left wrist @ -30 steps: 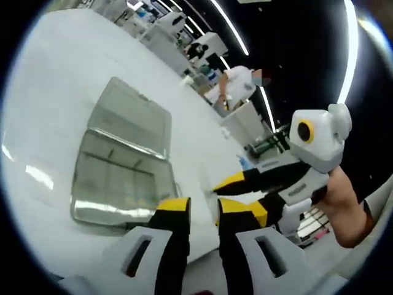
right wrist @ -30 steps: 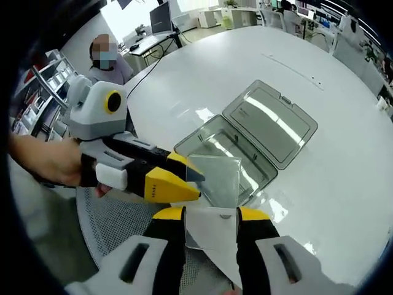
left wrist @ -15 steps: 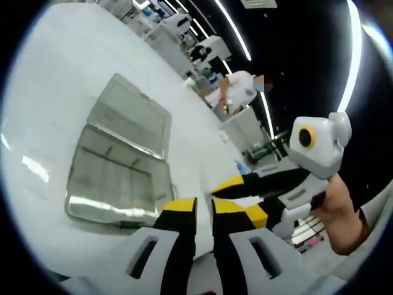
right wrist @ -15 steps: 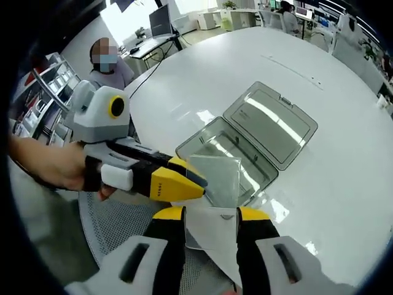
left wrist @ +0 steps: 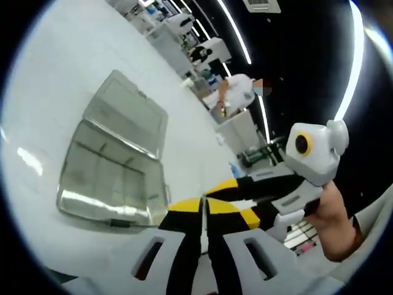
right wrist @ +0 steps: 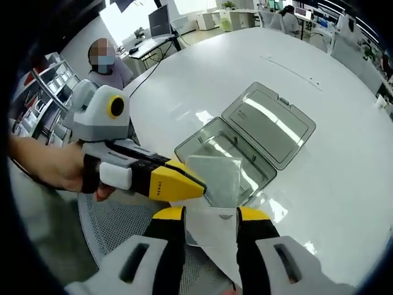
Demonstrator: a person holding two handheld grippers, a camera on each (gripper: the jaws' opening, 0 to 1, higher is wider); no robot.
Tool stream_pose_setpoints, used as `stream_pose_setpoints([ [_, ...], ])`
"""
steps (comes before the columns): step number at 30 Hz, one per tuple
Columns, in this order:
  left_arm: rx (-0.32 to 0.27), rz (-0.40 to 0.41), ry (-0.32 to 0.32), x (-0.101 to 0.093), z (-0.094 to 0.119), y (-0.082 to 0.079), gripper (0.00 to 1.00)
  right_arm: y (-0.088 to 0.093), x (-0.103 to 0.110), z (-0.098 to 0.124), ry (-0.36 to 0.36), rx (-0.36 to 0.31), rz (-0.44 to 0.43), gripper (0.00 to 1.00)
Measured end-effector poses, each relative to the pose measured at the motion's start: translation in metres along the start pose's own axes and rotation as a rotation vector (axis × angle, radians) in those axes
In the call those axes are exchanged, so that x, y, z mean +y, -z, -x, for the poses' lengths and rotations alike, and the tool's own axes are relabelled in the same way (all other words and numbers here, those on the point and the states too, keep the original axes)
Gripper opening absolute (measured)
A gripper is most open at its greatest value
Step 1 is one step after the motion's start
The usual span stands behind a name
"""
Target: Insert the divider into the dual guide fixture by aligning both edges with the guide slots and pushing it downward to the bottom, including one-sided entry, uneven engagement, binding, and posture correction.
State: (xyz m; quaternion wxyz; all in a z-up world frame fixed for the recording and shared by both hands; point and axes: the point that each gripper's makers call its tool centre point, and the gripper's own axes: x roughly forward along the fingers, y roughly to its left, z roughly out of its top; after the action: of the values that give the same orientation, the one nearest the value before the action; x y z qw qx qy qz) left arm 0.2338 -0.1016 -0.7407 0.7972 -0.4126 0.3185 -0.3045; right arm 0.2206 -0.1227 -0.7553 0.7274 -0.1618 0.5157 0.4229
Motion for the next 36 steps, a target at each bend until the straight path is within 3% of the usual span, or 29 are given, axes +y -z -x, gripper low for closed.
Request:
stream_pose_setpoints([
  [14,-0.01,0.006,0.014,0.001,0.002,-0.005,0.0,-0.006,-0.002,-0.002,0.007,-0.015,0.08,0.29],
  [24,-0.012,-0.006,0.025,0.002,0.003,-0.007,0.0,-0.008,-0.005,0.002,0.005,-0.037,0.073,0.32],
  [28,0.011,-0.023,0.035,0.002,0.004,-0.006,0.0,-0.009,-0.006,0.005,-0.017,-0.05,0.077,0.32],
  [36,0.086,-0.143,0.085,-0.003,0.011,-0.012,0.0,-0.011,0.001,0.01,-0.133,-0.072,0.076,0.31],
])
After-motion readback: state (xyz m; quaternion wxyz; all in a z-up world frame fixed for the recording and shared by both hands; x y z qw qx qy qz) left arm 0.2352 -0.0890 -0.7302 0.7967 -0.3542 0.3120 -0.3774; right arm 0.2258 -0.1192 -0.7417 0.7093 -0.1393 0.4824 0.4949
